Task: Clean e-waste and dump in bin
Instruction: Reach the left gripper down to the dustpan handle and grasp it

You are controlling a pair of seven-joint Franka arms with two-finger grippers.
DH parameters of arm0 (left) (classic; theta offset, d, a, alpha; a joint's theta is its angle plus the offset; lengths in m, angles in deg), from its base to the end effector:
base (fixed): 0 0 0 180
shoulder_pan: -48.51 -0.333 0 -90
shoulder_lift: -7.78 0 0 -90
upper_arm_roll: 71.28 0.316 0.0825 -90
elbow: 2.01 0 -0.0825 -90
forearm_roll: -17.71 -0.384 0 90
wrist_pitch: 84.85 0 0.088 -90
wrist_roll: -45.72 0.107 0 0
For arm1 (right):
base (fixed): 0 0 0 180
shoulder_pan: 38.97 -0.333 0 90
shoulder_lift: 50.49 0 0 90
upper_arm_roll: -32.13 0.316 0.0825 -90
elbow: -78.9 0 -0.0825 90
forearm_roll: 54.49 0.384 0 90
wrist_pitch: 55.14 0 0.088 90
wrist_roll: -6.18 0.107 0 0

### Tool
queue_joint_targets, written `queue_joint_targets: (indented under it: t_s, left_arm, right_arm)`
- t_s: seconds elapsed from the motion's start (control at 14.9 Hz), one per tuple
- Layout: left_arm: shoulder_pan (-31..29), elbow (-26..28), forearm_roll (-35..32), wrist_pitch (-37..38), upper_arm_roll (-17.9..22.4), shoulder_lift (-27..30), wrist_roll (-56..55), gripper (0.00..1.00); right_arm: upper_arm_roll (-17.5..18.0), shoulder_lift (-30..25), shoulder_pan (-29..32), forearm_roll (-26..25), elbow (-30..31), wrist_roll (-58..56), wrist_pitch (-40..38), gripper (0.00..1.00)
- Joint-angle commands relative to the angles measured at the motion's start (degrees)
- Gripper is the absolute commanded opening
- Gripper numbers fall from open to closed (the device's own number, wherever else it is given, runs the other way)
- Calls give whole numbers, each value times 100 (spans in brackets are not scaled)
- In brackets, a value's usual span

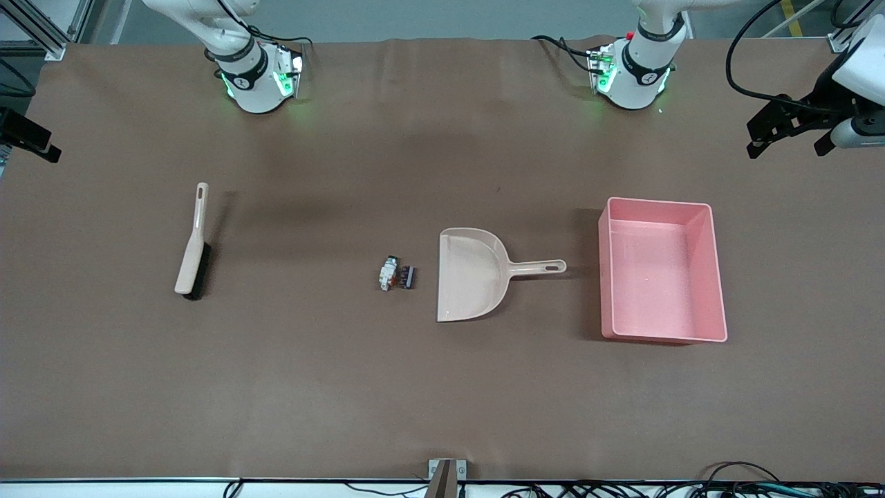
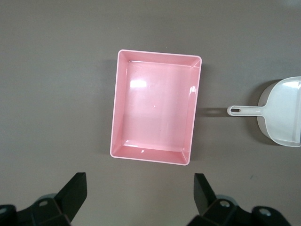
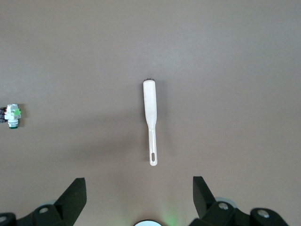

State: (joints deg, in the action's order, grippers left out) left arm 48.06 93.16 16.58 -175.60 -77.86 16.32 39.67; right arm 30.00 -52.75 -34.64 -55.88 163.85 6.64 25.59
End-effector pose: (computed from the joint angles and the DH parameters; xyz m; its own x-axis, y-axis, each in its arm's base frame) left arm 0.5057 -0.0572 0.6618 0.9972 -0.0014 0.0743 0.0008 -0.9996 -0.0290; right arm 0.5209 -0.0624 0.6728 0.9917 -0.1242 -0.0340 -0.1235 -0.9921 0.0229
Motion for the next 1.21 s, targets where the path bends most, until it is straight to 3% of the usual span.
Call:
queue_joint_targets:
  t_s: [0.0, 0.4, 0.81, 1.08, 1.14]
  left_arm:
    - [-25, -156, -98, 136, -28, -72, 59, 100]
    - [115, -217, -98, 84, -45, -457, 86, 100]
    - [985, -182, -125, -724, -264, -1406, 86, 100]
    - [1705, -182, -676, -1093, -493, -2091, 165, 100]
    - [1881, -182, -800, -1225, -528, -2250, 156, 100]
  right_arm:
    - [64, 33, 76, -19, -520, -2, -48, 100]
    - [64, 76, 94, -19, -559, 15, -31, 100]
    - [90, 270, 59, 25, -436, -20, -356, 100]
    - [91, 235, -100, 25, 933, 60, 713, 100]
    - [91, 235, -65, 25, 997, 51, 838, 100]
